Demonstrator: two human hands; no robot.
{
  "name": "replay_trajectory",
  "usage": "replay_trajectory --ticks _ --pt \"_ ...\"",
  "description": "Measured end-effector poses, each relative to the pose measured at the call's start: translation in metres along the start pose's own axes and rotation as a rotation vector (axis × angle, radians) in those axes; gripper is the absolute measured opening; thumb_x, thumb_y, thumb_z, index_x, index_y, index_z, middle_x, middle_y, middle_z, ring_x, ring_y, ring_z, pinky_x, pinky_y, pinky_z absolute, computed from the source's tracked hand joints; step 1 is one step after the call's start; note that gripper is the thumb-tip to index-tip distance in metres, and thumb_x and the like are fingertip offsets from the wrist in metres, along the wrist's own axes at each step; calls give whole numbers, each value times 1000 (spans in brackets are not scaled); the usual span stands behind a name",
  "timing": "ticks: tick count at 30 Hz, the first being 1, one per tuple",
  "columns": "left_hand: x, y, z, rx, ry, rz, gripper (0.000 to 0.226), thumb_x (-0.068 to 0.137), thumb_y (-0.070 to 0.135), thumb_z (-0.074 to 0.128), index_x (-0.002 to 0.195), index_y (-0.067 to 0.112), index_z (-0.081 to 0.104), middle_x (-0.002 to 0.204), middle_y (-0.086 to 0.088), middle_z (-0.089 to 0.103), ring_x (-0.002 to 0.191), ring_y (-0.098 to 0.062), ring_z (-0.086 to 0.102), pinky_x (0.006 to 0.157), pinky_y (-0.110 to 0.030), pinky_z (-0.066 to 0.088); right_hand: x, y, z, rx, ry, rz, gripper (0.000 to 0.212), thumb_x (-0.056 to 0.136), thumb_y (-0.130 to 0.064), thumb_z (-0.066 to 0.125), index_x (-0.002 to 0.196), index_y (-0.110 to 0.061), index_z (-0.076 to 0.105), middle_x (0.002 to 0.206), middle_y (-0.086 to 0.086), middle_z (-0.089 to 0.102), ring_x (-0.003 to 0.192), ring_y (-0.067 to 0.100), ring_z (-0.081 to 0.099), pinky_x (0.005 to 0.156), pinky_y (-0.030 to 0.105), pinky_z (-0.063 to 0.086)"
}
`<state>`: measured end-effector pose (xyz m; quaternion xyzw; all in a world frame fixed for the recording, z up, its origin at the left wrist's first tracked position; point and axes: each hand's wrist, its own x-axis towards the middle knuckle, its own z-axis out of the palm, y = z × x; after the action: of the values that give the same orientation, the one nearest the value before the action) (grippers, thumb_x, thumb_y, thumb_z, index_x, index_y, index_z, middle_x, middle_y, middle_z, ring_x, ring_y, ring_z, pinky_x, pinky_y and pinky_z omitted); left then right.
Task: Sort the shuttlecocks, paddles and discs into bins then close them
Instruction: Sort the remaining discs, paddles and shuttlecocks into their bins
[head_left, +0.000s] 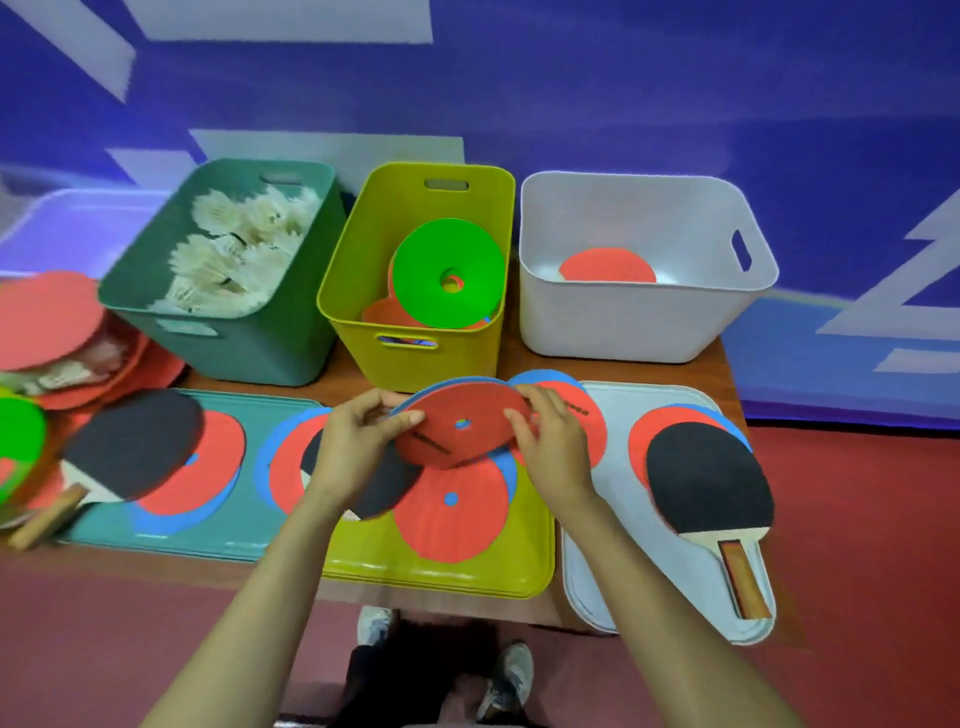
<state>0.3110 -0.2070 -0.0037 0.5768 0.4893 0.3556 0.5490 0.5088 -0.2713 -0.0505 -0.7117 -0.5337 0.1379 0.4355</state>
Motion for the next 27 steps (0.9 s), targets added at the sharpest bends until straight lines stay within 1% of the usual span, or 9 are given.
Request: replay_trajectory --ticks 3,7,9,11,13,14,16,20,27 --pt "0 1 -41 -70 69 1 8 76 3 71 80 9 68 72 6 71 68 -4 62 66 -15 50 13 -29 25 -12 -9 -105 28 88 -17 59 114 -10 65 102 8 68 90 25 65 80 29 46" --pt "8 6 -105 -167 117 -1 7 75 6 70 79 12 70 74 -2 71 70 -13 63 70 -28 53 31 -74 66 -41 4 -238 34 90 -30 52 118 -15 64 102 4 70 88 23 68 72 35 54" --pt "19 6 -143 -190 152 19 8 76 5 69 80 11 70 74 -2 72 70 -13 64 70 -27 54 41 -100 95 -47 10 -279 36 91 -37 48 121 -22 59 102 3 71 85 22 69 69 38 56" --pt "35 2 -185 -227 198 21 9 76 5 70 83 12 70 79 -6 72 73 -16 65 71 -29 54 51 -128 129 -63 18 -312 29 91 -40 47 117 -29 51 97 3 72 81 23 70 65 39 57" --pt "54 -2 -228 -296 217 25 12 76 5 71 88 8 70 87 -13 71 79 -22 65 75 -32 53 62 -159 166 -81 53 -337 20 90 -37 50 108 -28 50 89 2 72 77 22 70 60 38 56" --pt "65 -4 -251 -307 220 29 12 77 4 70 89 6 69 86 -12 72 78 -20 65 74 -29 54 68 -176 186 -73 67 -327 18 90 -33 53 106 -26 53 88 2 71 77 22 70 59 39 56" --pt "89 -5 -299 -277 217 28 10 79 4 68 88 8 69 81 -6 73 71 -13 66 68 -23 55 82 -209 226 -37 83 -294 16 89 -27 57 104 -22 57 92 2 70 79 22 69 61 40 56" --pt "123 -7 -391 -354 260 -15 9 81 8 67 87 13 70 74 1 72 60 -8 62 55 -18 50 111 -274 299 -46 76 -349 17 90 -28 54 107 -28 52 103 -1 67 83 19 68 62 40 57" --pt "172 17 -503 -645 230 -108 11 83 2 61 93 4 66 80 -3 72 70 -10 68 67 -22 57 164 -365 382 40 80 -296 19 88 -20 60 107 -21 63 106 -7 64 85 17 66 72 42 55"
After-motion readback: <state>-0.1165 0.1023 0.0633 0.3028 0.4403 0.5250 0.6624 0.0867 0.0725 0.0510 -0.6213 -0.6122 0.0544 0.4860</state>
